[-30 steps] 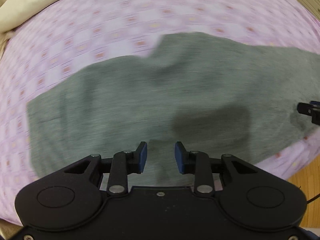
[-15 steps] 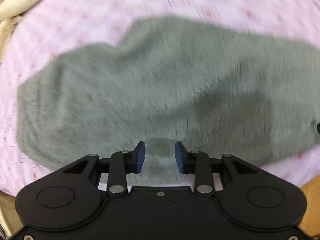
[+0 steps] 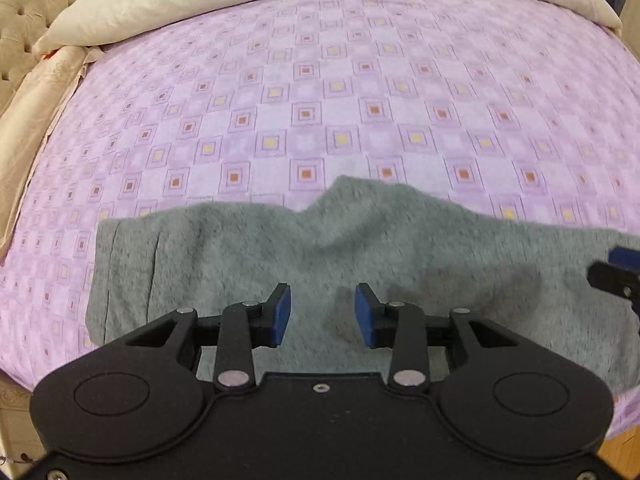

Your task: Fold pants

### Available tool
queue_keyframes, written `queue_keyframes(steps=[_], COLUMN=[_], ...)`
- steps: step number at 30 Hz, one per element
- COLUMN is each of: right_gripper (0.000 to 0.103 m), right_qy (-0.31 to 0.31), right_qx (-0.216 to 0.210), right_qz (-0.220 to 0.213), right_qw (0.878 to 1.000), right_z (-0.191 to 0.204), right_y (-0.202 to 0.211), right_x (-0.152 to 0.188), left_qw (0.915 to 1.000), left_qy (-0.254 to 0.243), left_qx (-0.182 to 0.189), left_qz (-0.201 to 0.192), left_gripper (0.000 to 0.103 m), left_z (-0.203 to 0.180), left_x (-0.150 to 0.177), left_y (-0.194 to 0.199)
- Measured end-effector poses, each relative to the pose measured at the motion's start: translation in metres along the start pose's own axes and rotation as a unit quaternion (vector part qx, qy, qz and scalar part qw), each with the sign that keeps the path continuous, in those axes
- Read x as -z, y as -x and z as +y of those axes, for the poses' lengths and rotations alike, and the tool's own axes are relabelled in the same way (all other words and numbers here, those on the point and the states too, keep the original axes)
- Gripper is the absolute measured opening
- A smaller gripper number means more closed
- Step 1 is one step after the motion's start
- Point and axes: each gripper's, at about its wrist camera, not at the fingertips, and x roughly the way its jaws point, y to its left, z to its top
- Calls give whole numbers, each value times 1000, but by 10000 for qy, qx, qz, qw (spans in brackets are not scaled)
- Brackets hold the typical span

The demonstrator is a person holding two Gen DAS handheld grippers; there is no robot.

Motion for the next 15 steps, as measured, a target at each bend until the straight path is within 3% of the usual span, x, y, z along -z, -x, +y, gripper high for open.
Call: queue_keyframes(steps=[9,15], right_gripper=[36,36], right_qy=[337,491], right_qx=[-436,-515], right_qz=[-83,200], right_qw=[9984,9973], right_z=[62,94], right_y=[-58,-142], right_x=[-73,-115], left_qw=[9996,9995], left_qy=[-135,-164], left_qx=[148,157], left_qz=[173,240], left_gripper=[46,46], left_z=[45,77], left_x=[-18,-28], left_y=[-37,-51])
